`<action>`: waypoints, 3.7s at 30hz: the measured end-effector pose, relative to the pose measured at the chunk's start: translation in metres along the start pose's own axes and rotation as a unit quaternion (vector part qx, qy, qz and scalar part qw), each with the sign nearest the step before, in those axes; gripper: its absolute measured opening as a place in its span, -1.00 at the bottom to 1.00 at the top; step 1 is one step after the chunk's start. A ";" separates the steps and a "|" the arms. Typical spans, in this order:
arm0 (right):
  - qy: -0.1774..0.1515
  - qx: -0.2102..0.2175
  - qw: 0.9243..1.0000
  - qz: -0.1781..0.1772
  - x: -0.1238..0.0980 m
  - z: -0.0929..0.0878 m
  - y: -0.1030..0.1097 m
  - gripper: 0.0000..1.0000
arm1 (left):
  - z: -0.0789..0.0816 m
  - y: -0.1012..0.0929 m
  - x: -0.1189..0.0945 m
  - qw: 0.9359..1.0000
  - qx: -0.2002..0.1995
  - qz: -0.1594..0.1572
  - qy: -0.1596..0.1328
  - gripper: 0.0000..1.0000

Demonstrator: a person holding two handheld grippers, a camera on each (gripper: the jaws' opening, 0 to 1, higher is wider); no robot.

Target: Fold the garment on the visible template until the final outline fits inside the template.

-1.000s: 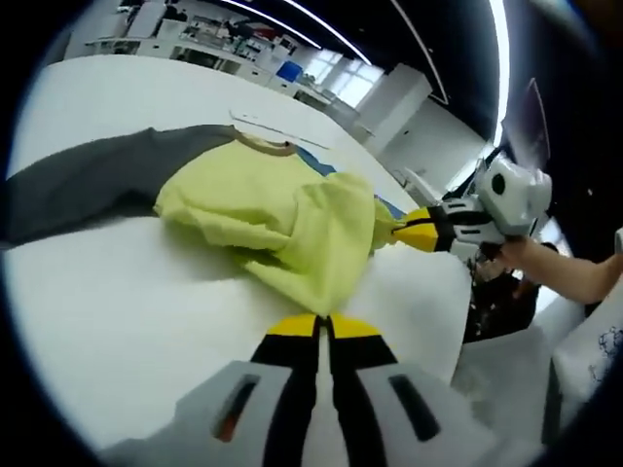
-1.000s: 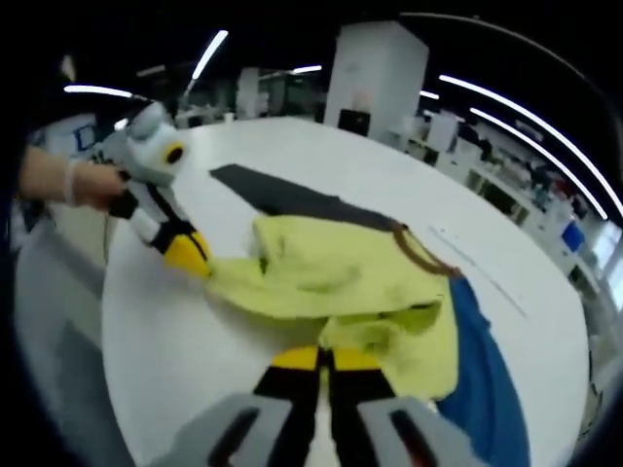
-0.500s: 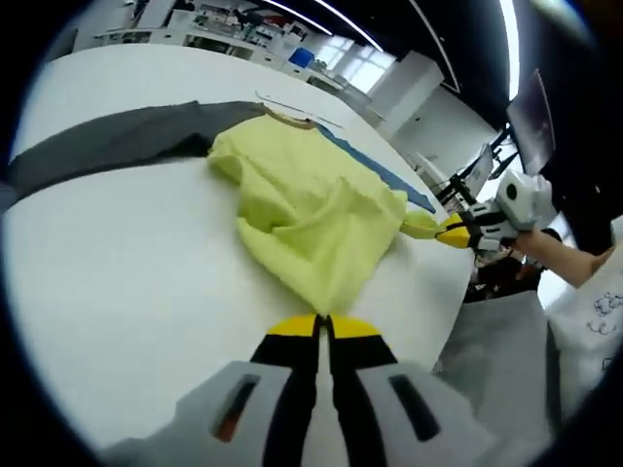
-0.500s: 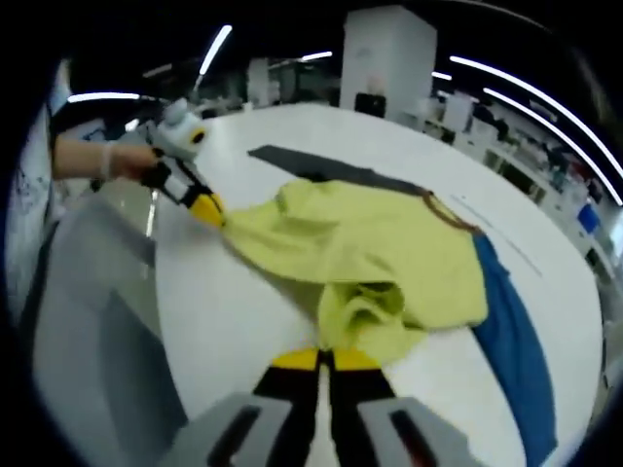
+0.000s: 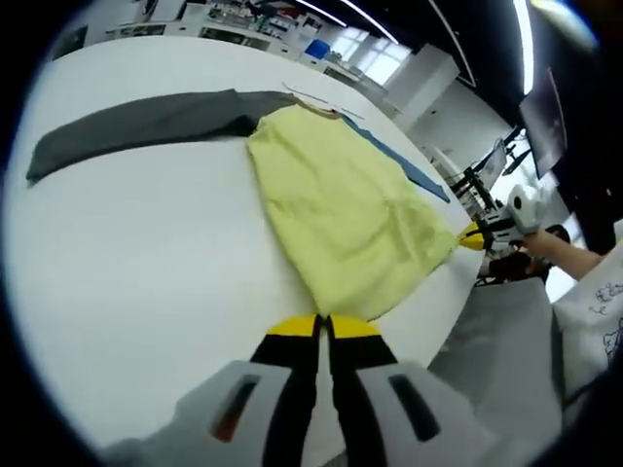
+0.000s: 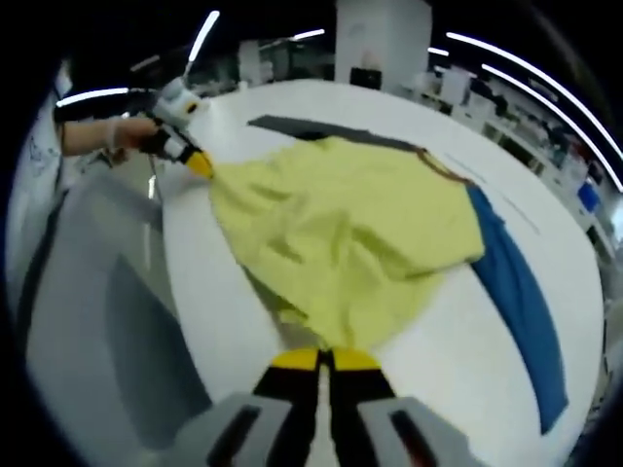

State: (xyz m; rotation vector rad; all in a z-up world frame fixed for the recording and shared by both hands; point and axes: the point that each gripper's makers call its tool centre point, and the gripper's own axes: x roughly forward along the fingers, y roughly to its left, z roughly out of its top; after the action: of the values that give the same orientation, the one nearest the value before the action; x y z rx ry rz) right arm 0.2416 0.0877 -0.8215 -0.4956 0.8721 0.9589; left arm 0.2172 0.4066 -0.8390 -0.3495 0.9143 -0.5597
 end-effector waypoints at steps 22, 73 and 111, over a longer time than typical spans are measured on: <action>0.010 0.039 0.999 -0.018 -0.016 -0.032 -0.004 -1.00 | -0.006 0.000 -0.014 0.998 -0.059 -0.006 0.010 -1.00; -0.097 0.138 0.982 -0.083 -0.031 -0.018 -0.043 0.94 | 0.032 -0.025 -0.023 0.993 0.089 -0.015 -0.079 0.85; -0.177 0.397 0.860 -0.266 -0.106 -0.094 -0.254 0.38 | 0.068 -0.023 -0.035 0.972 0.186 0.022 -0.144 0.95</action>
State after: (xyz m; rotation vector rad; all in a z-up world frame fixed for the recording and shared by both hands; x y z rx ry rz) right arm 0.3915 -0.1595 -0.7891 0.1630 0.6616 0.1145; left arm 0.2488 0.4124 -0.7656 -0.0665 0.5211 -0.6090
